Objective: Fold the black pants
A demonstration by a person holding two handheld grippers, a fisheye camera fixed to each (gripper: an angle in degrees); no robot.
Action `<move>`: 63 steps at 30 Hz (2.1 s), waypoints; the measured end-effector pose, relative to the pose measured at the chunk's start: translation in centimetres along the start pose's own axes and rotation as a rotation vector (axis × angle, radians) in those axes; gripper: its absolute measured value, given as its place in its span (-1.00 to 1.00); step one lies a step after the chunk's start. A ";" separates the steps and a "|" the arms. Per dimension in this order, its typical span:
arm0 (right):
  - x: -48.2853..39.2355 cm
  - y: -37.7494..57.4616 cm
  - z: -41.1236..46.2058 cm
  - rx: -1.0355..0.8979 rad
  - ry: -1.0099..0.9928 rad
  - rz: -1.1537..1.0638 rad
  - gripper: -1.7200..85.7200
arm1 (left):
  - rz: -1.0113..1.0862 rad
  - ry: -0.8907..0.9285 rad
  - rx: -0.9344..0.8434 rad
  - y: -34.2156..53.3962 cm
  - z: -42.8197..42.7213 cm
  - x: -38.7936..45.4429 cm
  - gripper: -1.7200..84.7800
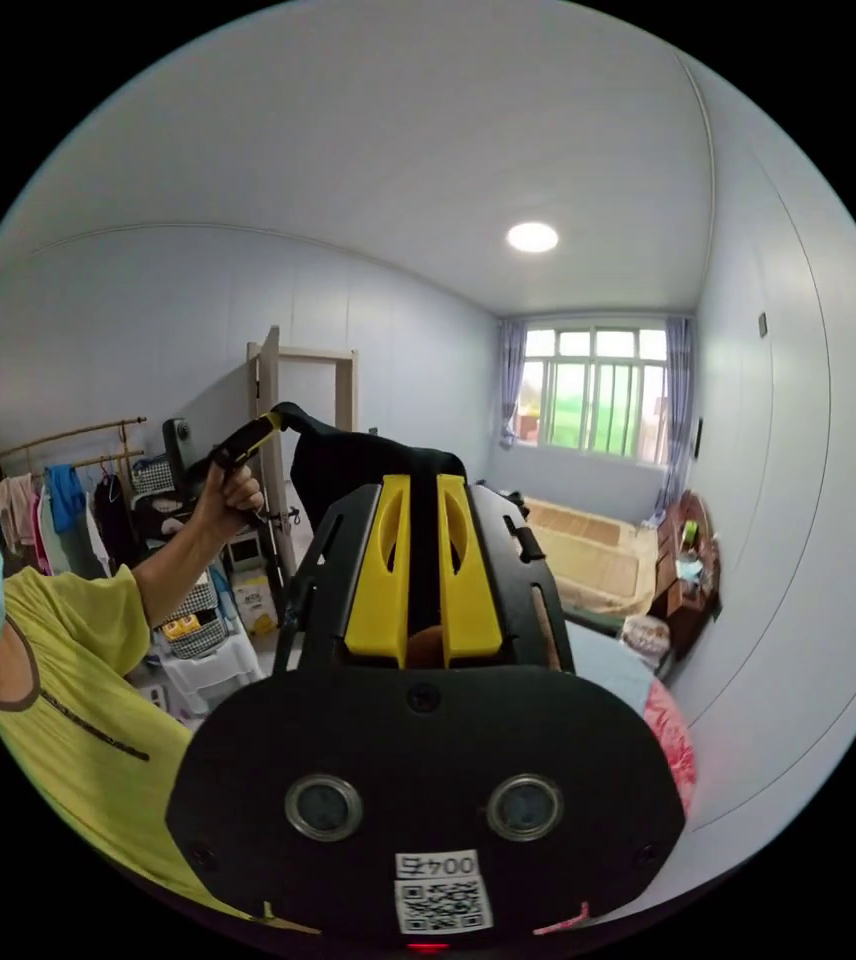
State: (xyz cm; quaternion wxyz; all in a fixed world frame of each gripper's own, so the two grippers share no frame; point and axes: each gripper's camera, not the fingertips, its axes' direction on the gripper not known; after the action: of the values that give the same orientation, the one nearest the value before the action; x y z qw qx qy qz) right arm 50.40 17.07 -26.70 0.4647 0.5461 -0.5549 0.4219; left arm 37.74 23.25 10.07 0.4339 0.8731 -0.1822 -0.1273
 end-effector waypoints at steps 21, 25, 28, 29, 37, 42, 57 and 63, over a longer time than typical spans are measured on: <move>-9.8 -13.2 -18.0 0.213 0.000 -0.315 -0.86 | 0.168 0.192 0.207 -13.1 -12.4 14.1 -0.93; -5.2 -12.2 -16.1 0.135 -0.043 -0.241 -0.86 | 0.127 0.172 0.140 -10.1 -9.2 10.8 -0.92; -1.2 -11.2 -13.9 0.064 -0.018 -0.194 -0.86 | 0.092 0.161 0.077 -7.4 -5.7 7.3 -0.92; 0.6 -10.9 -13.0 0.041 -0.002 -0.175 -0.86 | 0.078 0.154 0.050 -6.4 -4.0 5.7 -0.92; 16.8 -8.9 -3.3 -0.139 0.149 -0.041 -0.85 | 0.047 -0.016 -0.152 1.4 13.6 -8.3 -0.89; 32.2 -7.6 5.7 -0.299 0.388 0.192 -0.72 | -0.123 -0.132 -0.492 10.0 33.3 -23.0 -0.78; 42.4 24.6 -2.3 -0.609 0.004 0.436 -0.77 | -0.280 -0.137 -0.847 40.7 22.0 -43.9 -0.65; 37.2 44.0 -8.2 -0.878 -0.060 0.710 -0.74 | -0.243 -0.091 -1.242 59.1 5.7 -41.7 -0.66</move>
State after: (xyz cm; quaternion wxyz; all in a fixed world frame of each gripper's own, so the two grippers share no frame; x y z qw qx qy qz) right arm 8.00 19.26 13.08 0.4621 0.0932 -0.8408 0.2663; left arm -14.26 4.09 56.89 0.8339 0.4666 0.0076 -0.2947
